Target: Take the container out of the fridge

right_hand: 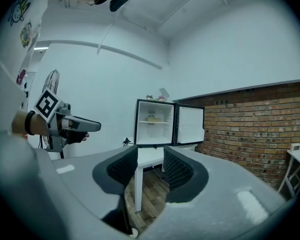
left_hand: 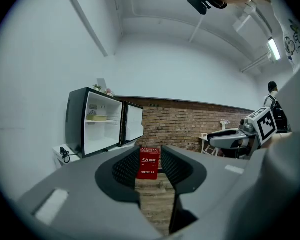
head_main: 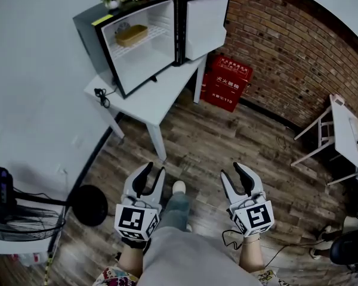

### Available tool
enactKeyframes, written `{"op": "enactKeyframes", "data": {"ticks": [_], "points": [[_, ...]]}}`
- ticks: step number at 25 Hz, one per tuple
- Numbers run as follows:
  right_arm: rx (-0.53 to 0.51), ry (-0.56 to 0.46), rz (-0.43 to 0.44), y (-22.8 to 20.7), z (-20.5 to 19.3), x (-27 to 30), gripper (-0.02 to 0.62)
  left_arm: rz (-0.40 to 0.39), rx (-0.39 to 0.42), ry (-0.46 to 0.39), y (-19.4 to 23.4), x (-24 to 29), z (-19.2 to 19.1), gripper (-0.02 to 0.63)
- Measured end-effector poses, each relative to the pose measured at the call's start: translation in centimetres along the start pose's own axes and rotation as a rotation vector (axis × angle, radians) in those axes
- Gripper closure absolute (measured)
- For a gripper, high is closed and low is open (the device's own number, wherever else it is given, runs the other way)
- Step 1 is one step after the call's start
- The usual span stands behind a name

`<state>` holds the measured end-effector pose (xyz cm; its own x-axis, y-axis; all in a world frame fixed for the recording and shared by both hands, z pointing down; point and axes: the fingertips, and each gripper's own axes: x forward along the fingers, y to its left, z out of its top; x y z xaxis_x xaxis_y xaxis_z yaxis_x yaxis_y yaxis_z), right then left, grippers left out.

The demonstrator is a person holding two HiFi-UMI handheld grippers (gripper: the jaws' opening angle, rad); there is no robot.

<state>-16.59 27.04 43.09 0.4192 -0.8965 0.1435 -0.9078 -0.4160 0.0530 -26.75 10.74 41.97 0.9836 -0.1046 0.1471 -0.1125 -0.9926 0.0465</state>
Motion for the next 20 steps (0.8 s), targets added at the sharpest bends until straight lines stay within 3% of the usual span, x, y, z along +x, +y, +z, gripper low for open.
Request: {"op": "enactKeyframes", "data": {"ticks": [12,20], "points": [[-0.005,-0.009,0.002,-6.9,2.7,12.4,0.414,-0.013,0.001,-0.012,7.3,12.7,3.1,0.44],[0.004,-0.028,0.011,-9.6,4.8,19.5,0.407,-0.002,-0.004,-0.031,12.2,18.2,5.0,0.423]]}}
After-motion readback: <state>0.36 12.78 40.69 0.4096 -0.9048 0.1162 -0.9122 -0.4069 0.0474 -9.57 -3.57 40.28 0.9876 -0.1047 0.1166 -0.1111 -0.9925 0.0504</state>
